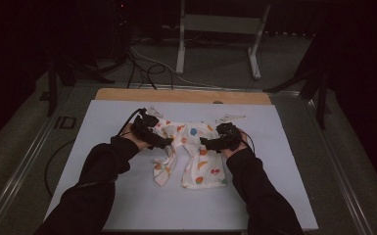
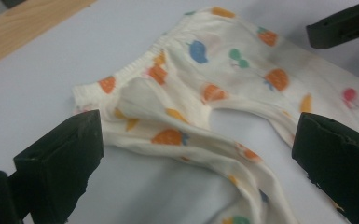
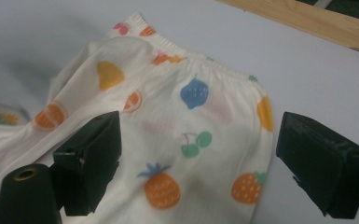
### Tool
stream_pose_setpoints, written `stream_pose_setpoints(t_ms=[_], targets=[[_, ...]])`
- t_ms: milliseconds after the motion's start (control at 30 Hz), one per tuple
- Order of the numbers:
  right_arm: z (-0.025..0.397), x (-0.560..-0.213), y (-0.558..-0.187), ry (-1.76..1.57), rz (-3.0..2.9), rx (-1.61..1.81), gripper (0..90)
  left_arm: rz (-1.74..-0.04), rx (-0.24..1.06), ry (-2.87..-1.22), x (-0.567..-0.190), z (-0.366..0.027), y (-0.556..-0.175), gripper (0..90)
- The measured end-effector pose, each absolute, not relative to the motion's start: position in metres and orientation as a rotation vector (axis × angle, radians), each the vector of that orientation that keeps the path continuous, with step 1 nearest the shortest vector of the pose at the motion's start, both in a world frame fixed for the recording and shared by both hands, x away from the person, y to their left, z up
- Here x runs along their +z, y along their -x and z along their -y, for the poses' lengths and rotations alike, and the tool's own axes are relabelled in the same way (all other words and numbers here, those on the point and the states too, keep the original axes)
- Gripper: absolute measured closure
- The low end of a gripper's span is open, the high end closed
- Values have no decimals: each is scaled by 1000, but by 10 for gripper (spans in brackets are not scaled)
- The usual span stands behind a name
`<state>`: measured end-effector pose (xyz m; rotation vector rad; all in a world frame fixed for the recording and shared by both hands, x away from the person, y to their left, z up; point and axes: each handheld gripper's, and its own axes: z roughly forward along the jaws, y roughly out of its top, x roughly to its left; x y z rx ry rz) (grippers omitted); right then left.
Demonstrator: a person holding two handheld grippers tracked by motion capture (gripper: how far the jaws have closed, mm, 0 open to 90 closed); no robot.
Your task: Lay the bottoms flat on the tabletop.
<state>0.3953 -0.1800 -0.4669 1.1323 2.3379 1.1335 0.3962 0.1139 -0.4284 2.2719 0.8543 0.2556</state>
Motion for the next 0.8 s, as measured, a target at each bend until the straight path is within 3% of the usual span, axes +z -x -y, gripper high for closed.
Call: stream_pose_setpoints(t_ms=[400, 633, 800], targets=[[180, -464, -360, -1061, -2366, 1183, 144, -728, 236, -2285, -429, -126, -356, 84], [182, -460, -349, -1029, -2368, 1195, 144, -682, 213, -2297, -443, -139, -341, 216], [184, -461, -339, -1021, -2379, 1199, 144, -673, 193, -2306, -461, -145, -338, 383]])
